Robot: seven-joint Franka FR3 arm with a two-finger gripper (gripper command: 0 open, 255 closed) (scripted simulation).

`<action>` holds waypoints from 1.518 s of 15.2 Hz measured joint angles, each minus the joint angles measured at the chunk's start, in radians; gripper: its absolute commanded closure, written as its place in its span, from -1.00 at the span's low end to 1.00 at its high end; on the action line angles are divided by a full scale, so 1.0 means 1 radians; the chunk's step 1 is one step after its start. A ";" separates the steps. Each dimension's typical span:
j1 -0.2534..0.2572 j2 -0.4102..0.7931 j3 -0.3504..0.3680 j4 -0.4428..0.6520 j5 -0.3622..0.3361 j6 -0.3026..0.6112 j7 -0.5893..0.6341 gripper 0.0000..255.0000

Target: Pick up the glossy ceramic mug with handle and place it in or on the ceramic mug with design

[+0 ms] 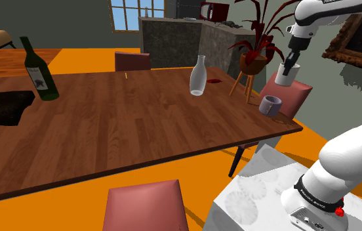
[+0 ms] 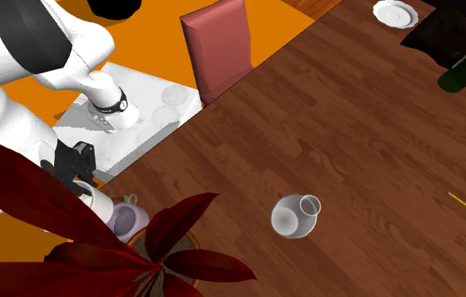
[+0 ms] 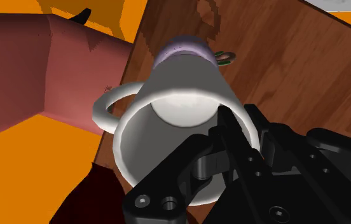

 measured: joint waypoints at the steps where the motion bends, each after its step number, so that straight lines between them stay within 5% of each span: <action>1: -0.006 -0.008 -0.007 -0.010 -0.005 0.003 -0.010 1.00; 23: -0.018 0.028 -0.046 -0.217 -0.022 0.247 -0.011 1.00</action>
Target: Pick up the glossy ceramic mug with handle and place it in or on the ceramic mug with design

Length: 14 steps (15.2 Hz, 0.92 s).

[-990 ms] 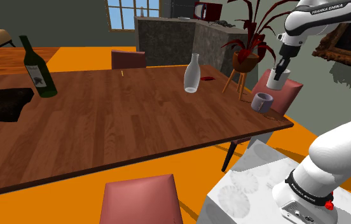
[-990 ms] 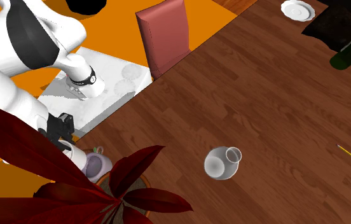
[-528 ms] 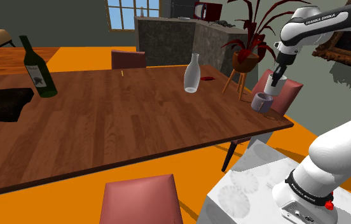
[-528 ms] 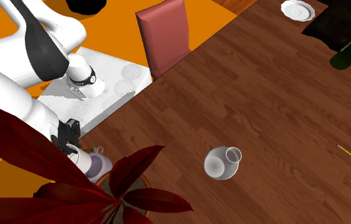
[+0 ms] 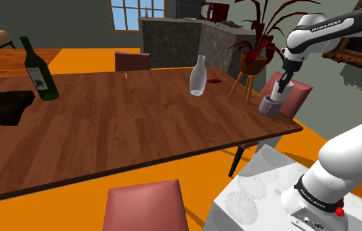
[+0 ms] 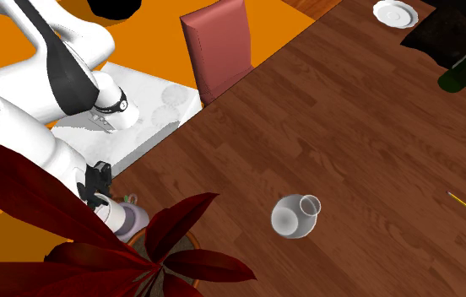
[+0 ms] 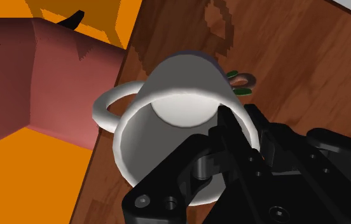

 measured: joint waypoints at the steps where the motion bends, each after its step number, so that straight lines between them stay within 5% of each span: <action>1: 0.000 0.000 0.000 0.000 0.000 0.000 0.000 1.00; 2: 0.000 0.000 0.000 0.000 0.000 0.001 0.000 1.00; 3: 0.000 0.000 0.000 0.000 0.000 0.001 0.000 -1.00; 9: 0.000 0.000 0.000 0.000 0.000 0.001 0.000 -1.00; 14: 0.005 -0.031 0.021 0.086 0.004 -0.115 0.004 -1.00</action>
